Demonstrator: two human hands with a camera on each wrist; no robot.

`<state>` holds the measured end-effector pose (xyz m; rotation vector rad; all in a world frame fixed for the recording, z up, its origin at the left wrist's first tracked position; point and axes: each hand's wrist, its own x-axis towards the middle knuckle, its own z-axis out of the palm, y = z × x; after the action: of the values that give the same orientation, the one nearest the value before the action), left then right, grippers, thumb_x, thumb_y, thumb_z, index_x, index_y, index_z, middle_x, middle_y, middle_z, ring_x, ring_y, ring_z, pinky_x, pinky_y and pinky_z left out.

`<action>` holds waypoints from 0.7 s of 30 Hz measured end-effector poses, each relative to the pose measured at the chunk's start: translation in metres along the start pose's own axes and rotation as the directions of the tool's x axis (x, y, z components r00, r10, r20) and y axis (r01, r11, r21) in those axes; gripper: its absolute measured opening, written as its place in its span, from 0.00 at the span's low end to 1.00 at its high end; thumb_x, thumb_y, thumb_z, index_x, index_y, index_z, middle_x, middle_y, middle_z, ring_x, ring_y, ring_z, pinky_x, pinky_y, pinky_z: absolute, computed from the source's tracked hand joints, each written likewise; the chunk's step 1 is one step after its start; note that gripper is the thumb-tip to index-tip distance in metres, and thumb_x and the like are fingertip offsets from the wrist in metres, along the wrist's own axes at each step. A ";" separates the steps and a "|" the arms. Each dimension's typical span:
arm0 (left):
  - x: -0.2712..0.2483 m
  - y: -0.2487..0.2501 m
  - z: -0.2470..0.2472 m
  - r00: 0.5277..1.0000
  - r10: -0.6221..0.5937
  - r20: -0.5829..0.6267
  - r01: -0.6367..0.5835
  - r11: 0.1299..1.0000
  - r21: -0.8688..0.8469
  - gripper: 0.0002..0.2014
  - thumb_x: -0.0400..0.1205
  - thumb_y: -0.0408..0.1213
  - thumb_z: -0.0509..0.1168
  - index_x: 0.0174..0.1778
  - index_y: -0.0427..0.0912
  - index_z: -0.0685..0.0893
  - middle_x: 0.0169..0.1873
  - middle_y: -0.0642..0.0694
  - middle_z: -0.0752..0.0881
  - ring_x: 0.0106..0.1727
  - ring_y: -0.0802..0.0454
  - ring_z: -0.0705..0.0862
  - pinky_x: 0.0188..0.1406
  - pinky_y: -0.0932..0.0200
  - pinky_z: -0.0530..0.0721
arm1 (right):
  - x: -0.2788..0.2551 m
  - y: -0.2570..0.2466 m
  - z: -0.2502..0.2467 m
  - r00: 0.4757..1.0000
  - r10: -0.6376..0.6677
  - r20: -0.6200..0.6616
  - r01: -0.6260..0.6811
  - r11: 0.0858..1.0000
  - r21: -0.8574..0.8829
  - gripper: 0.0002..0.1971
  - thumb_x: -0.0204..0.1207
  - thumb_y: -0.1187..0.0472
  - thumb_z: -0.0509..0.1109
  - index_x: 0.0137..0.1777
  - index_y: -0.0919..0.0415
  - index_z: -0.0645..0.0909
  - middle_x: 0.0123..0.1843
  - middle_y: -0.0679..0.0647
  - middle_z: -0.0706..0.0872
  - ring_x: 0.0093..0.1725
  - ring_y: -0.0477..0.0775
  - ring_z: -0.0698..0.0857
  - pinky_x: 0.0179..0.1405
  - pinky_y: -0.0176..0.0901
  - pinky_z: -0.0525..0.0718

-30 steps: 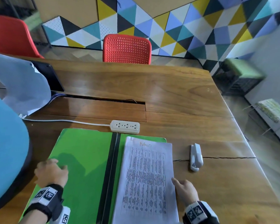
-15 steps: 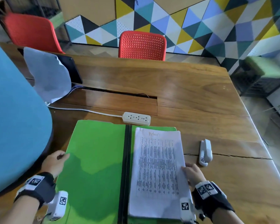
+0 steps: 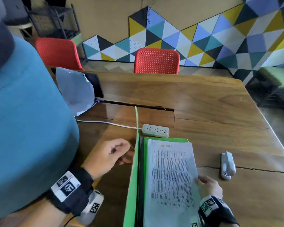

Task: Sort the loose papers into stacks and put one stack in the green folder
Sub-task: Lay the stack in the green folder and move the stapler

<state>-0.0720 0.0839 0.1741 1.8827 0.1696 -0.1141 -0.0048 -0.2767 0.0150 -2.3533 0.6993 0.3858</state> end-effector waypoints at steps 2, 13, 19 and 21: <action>0.014 -0.013 0.032 0.986 -0.104 0.131 0.119 0.986 -0.114 0.21 0.79 0.58 0.65 0.59 0.47 0.86 0.53 0.51 0.92 0.51 0.52 0.91 0.43 0.65 0.85 | -0.003 0.000 -0.001 1.000 -0.021 -0.014 0.021 0.999 -0.028 0.09 0.79 0.52 0.69 0.53 0.48 0.89 0.47 0.52 0.91 0.41 0.55 0.84 0.40 0.37 0.77; 0.042 -0.103 0.140 0.871 -0.480 -0.105 0.483 0.798 0.360 0.32 0.83 0.56 0.62 0.73 0.32 0.73 0.66 0.36 0.81 0.62 0.41 0.83 0.60 0.51 0.83 | 0.017 0.019 -0.025 0.944 0.031 0.327 -0.191 0.862 0.469 0.39 0.82 0.34 0.48 0.62 0.70 0.85 0.57 0.67 0.90 0.54 0.61 0.89 0.47 0.49 0.85; 0.051 -0.098 0.150 0.904 -0.400 -0.151 0.428 0.844 0.324 0.22 0.85 0.47 0.61 0.73 0.39 0.75 0.69 0.44 0.78 0.56 0.54 0.78 0.46 0.63 0.79 | 0.018 0.019 -0.031 0.900 -0.061 0.432 -0.145 0.891 0.430 0.43 0.78 0.28 0.44 0.74 0.62 0.75 0.69 0.61 0.84 0.66 0.61 0.83 0.67 0.58 0.79; 0.051 -0.100 0.148 0.900 -0.399 -0.178 0.433 0.865 0.255 0.22 0.86 0.44 0.62 0.75 0.41 0.73 0.71 0.46 0.78 0.52 0.59 0.79 0.35 0.71 0.73 | 0.023 0.018 -0.033 0.884 -0.097 0.457 -0.120 0.898 0.424 0.40 0.77 0.28 0.45 0.68 0.59 0.79 0.59 0.56 0.88 0.61 0.57 0.86 0.63 0.56 0.82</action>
<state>-0.0378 -0.0225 0.0261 2.1195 0.6782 -0.3382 0.0061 -0.3189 0.0208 -1.7283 0.4991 0.6947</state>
